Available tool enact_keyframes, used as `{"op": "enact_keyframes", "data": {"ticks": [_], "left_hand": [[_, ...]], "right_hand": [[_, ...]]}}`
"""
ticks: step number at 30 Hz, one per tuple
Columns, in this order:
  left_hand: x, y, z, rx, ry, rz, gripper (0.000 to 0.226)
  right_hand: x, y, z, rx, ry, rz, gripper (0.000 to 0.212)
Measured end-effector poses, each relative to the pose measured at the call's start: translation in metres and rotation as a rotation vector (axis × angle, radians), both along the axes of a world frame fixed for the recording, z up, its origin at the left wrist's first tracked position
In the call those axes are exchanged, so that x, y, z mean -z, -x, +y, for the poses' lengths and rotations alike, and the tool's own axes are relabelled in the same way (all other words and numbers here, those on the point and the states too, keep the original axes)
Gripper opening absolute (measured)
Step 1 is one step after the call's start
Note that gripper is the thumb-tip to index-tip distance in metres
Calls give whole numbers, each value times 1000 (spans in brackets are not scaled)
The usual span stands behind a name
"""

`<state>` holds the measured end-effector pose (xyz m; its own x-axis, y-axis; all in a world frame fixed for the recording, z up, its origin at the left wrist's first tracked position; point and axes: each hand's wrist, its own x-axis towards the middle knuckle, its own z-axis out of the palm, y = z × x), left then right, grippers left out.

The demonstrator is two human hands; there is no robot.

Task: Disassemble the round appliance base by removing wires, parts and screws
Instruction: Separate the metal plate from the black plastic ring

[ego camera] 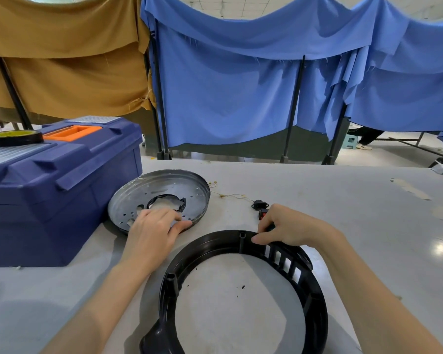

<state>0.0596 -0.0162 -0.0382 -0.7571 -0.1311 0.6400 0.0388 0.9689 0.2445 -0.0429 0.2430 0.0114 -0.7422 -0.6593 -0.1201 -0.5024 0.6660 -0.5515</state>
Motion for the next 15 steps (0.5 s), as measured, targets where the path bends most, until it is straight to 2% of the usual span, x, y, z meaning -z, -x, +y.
{"op": "enact_keyframes", "data": {"ticks": [1,3,5,7,10,13,15], "left_hand": [[-6,0,4,29,-28,31,20],[-20,1,13,80,-136,39,35],[-36,3,23,168,-267,-16,55],[-49,4,33,276,-410,-67,65],[-63,7,40,373,-574,-173,56],[-72,7,36,387,-529,-318,50],[-79,5,32,391,-539,-319,46]], "right_hand": [[-1,0,1,-7,9,-12,32],[-5,-1,4,-12,22,-27,33],[-10,0,8,-9,41,-41,32],[-15,0,13,7,66,-62,31],[-22,0,19,17,101,-61,30],[-26,1,26,40,155,-52,27],[-28,1,30,63,179,-45,26]]}}
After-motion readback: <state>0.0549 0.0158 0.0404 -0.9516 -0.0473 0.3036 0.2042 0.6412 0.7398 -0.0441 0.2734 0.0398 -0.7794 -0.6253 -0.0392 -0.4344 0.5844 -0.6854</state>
